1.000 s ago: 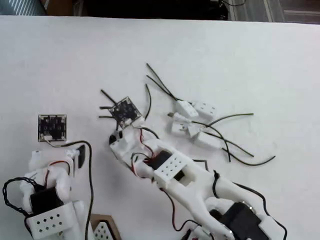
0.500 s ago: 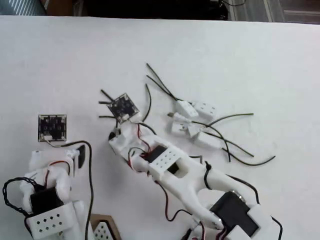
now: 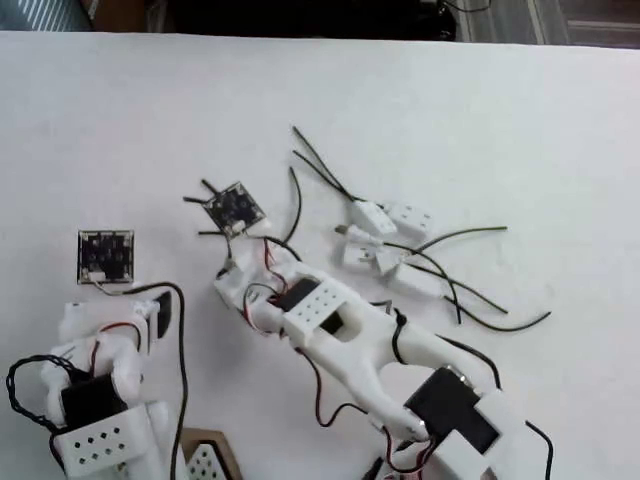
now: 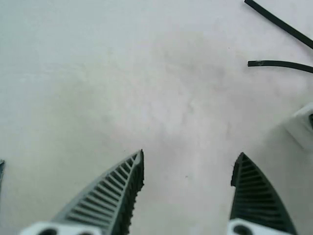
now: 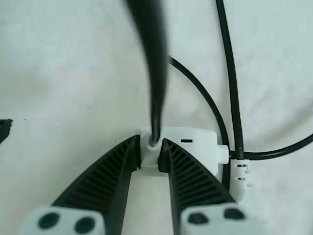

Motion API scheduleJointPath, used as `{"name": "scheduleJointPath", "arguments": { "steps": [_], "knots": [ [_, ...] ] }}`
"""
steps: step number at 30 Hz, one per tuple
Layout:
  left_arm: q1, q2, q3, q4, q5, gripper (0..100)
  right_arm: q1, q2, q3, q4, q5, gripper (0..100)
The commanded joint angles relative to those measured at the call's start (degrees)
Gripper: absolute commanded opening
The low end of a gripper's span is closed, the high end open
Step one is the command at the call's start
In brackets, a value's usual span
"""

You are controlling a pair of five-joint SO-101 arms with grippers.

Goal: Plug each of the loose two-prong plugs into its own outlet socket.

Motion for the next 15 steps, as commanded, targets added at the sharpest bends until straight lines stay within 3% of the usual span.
{"name": "scheduleJointPath", "arguments": {
  "steps": [1,5,15],
  "knots": [
    [-0.4,-0.7,-0.4,-0.6,0.4,29,-0.1,0.6,-0.8,1.1,3.3,1.7],
    [-0.3,-0.7,-0.4,-0.6,0.4,29,-1.4,0.5,0.4,0.7,7.6,1.7],
    [-0.3,-0.7,-0.4,-0.6,0.4,29,-2.6,0.7,0.4,1.2,7.9,1.7]
  ]
}}
